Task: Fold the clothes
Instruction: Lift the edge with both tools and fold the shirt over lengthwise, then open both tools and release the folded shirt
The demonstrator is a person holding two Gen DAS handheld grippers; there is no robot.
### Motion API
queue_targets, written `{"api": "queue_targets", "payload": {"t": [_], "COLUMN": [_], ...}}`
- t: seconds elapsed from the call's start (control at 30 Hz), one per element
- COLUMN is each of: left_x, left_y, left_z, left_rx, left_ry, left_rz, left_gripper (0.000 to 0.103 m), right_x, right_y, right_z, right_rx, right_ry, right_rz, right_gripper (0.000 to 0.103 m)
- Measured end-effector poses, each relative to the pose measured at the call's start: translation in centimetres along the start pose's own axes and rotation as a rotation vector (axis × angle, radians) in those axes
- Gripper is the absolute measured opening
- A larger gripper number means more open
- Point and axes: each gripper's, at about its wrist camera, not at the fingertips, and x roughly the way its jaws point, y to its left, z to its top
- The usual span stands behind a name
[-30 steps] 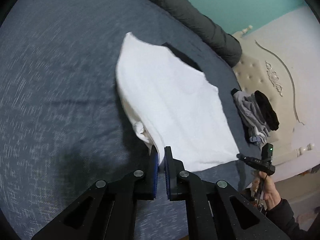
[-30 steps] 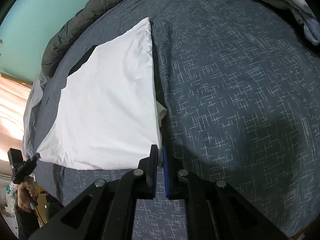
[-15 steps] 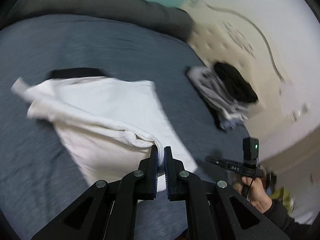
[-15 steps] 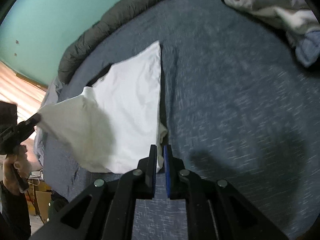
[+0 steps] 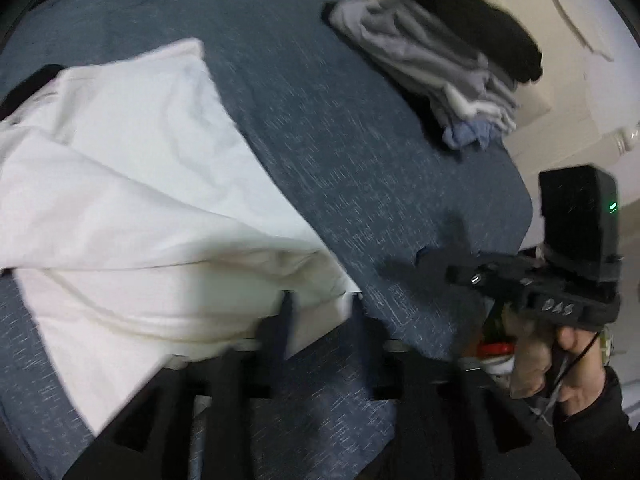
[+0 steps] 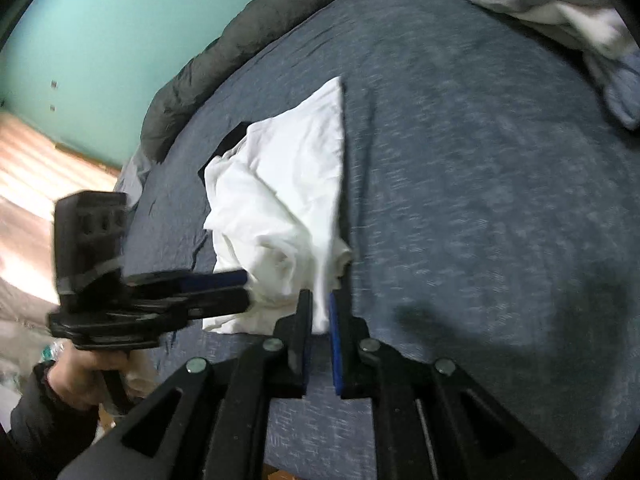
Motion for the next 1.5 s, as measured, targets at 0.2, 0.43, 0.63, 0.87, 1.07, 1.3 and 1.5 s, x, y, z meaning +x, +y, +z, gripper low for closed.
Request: {"api": "queue_targets", "payload": {"t": [0.2,0.43,0.63,0.87,1.07,1.3,1.5], "left_x": [-5.4,-6.5,-6.3,-5.0,-4.0,-4.0,-4.9], "left_y": [4.0,10.7,13.6,14.8,15.4,15.6,15.4], "left_z": [-1.6,-4.5,-6.4,-7.6,-8.3,-8.9,-9.3], "left_rx": [-0.037,-0.156,-0.200,-0.244,-0.270,-0.270,-0.252], "left_ry": [-0.077,-0.063,-0.052,-0.025,-0.010,-0.018,-0.022], "left_rz": [0.055,0.085,0.087,0.032,-0.037,-0.054,-0.060], "left_gripper": [0.049,0.049,0.049,0.049,0.045,0.006,0.006], "right_x": [2.1,5.5,8.2,6.1,3.4,4.1,5.9], "right_y": [2.5,4.7,4.4,4.8,5.2,3.5,1.7], "right_z": [1.3,1.8,2.0,2.0,1.5,0.3,-0.6], "right_rx": [-0.068,-0.152,-0.158,-0.109,-0.040,-0.014,0.006], "right_ry": [0.014,0.091,0.134,0.099,0.086,0.104,0.128], "right_rz": [-0.027,-0.113,-0.188,-0.122,-0.031,-0.099,-0.149], "right_gripper": [0.039,0.039,0.015,0.005,0.005,0.005,0.005]}}
